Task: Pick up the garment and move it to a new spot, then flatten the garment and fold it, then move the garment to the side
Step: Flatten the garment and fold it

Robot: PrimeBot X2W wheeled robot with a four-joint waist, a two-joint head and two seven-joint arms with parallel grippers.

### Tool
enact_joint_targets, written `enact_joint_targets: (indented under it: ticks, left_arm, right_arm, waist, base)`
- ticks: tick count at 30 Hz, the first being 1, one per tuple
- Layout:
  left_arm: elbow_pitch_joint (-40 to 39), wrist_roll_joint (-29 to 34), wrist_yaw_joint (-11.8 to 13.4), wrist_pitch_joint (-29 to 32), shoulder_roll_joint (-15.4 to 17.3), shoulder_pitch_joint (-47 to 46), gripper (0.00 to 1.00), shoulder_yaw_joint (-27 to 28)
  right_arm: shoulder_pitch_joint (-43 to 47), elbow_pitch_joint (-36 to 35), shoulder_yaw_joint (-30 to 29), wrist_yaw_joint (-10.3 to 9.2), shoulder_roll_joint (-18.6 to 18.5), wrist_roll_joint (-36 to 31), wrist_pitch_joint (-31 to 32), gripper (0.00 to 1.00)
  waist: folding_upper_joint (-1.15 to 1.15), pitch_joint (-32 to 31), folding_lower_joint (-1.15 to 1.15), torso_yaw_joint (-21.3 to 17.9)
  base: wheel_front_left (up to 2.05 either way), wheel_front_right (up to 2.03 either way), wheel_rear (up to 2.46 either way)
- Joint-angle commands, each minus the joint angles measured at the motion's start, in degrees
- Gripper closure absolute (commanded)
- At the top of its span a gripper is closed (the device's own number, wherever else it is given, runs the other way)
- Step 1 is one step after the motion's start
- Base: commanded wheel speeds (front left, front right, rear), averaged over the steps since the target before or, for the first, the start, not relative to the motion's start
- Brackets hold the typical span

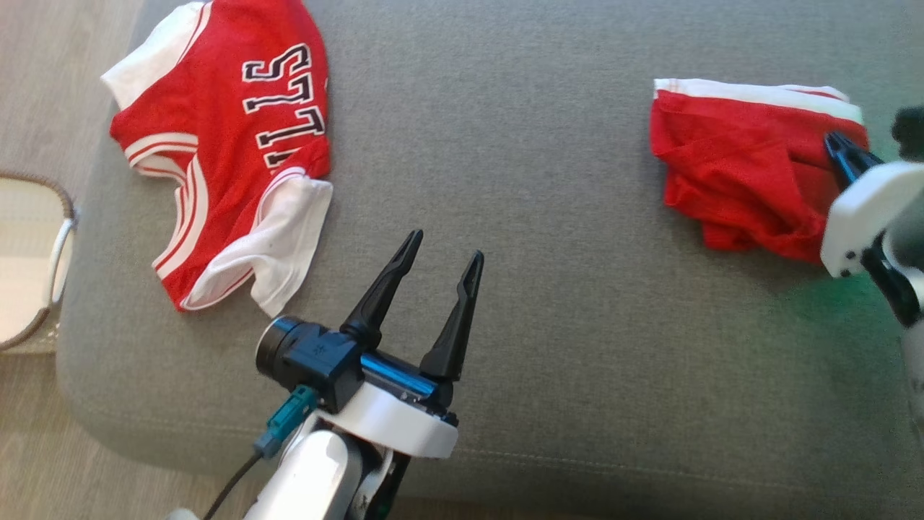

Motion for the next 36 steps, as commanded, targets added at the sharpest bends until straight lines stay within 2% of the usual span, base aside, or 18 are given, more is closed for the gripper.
enact_joint_targets:
  ticks: [1, 5, 9, 16, 21, 22, 23, 24, 25, 33, 36]
  left_arm:
    - [-2.1, -0.5, -0.3, -0.3, -0.1, -2.3, 0.0, 1.4]
    - [-2.0, -0.8, 0.1, -0.3, -0.1, -2.4, 0.0, 1.3]
    - [-2.0, -0.9, 0.3, -0.3, -0.1, -2.4, 0.0, 1.4]
    - [-1.8, -0.4, 0.5, -0.3, -0.1, -1.8, 0.0, 1.9]
    - [-1.7, -0.1, 0.5, -0.3, -0.1, -1.4, 0.0, 2.2]
    - [-1.7, -0.2, 0.6, -0.3, -0.1, -1.2, 0.0, 2.3]
    - [-1.7, -0.3, 0.9, -0.3, -0.1, -1.1, 0.0, 2.6]
    - [-1.8, -0.5, 1.3, -0.3, -0.1, -0.9, 0.0, 3.0]
    - [-1.8, -0.8, 1.8, -0.3, -0.1, -0.6, 0.0, 3.4]
    - [-1.7, -2.1, 6.2, -0.3, -0.1, 2.8, 0.0, 7.8]
    - [-1.8, -1.5, 7.3, -0.3, 0.3, 4.5, 0.0, 9.7]
  right_arm:
    - [-2.5, -0.5, 1.8, -0.02, -0.9, 0.2, -0.9, 1.0]
    - [-4.1, 2.6, 5.4, -0.02, -0.1, 3.2, -1.3, 1.0]
    - [-3.6, 1.8, 10.4, -0.02, 0.3, 9.3, -1.5, 1.0]
    - [1.7, -7.0, 20.2, -0.02, -1.3, 21.2, 2.9, 1.0]
    - [6.3, -15.0, 23.8, -0.02, -2.7, 25.1, 4.2, 1.0]
    - [7.5, -16.5, 23.5, -0.02, -2.4, 25.3, 3.5, 0.89]
    - [8.6, -17.8, 23.0, -0.02, -2.0, 25.1, 2.6, 0.64]
    - [9.8, -18.9, 22.3, -0.02, -1.3, 24.5, 1.3, 0.15]
    - [11.0, -19.8, 21.3, -0.02, -0.2, 23.7, -0.3, 0.0]
    - [21.5, -22.8, 10.7, -0.02, 11.6, 14.5, -14.5, 0.0]
    - [24.7, -22.7, 6.4, -0.02, 14.1, 9.8, -19.8, 0.0]
  waist:
    - [0.0, 0.6, 0.0, 0.7]
    - [0.0, 0.9, 0.0, 1.3]
    - [0.0, 0.8, 0.0, 1.3]
    - [0.0, -0.7, 0.0, -0.3]
    - [0.0, -1.6, 0.0, -1.5]
    - [0.0, -1.9, 0.0, -1.7]
    - [0.0, -2.1, 0.0, -1.9]
    - [0.0, -2.6, 0.0, -2.1]
    - [0.0, -3.1, 0.0, -2.3]
    - [0.0, -8.2, 0.0, -4.6]
    - [0.0, -10.3, 0.0, -5.7]
  base:
    - [0.0, 0.0, 0.0]
    - [0.0, 0.0, 0.0]
    - [0.0, 0.0, 0.0]
    - [0.0, 0.0, 0.0]
    - [0.0, 0.0, 0.0]
    - [0.0, 0.0, 0.0]
    - [0.0, 0.0, 0.0]
    - [0.0, 0.0, 0.0]
    - [0.0, 0.0, 0.0]
    - [0.0, 0.0, 0.0]
    - [0.0, 0.0, 0.0]
